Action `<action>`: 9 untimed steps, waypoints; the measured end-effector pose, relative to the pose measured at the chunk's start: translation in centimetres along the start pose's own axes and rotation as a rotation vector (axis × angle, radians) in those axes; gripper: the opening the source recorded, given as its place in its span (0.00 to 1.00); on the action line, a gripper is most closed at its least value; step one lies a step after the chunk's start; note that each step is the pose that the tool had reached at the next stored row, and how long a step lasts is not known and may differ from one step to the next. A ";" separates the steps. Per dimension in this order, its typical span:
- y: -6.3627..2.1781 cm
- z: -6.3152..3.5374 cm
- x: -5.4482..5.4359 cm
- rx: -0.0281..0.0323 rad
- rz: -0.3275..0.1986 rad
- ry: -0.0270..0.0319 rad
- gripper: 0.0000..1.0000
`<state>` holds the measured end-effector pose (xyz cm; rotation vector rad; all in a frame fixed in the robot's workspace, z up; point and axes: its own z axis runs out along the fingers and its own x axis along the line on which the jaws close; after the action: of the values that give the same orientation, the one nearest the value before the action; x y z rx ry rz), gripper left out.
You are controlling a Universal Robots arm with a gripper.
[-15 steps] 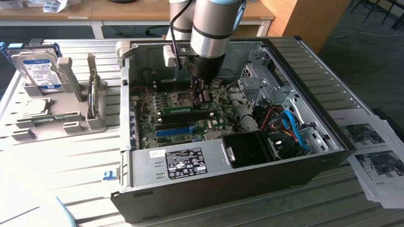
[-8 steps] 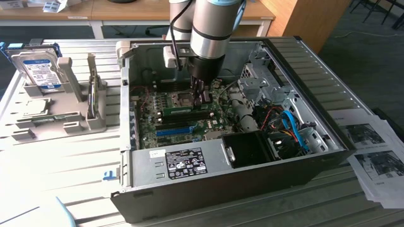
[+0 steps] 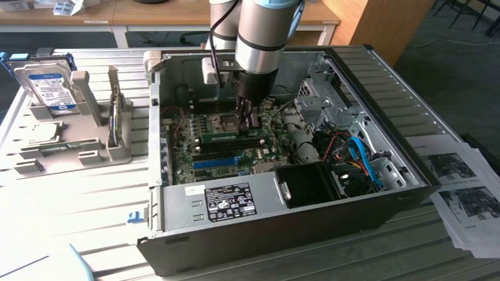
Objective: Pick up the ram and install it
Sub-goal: 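Insert the ram into the slot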
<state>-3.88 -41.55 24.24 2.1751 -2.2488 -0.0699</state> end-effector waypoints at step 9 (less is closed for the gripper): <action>0.02 0.33 0.0 0.0013 -0.008 0.0007 0.11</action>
<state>-3.91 -41.56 23.91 2.1848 -2.2403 -0.0678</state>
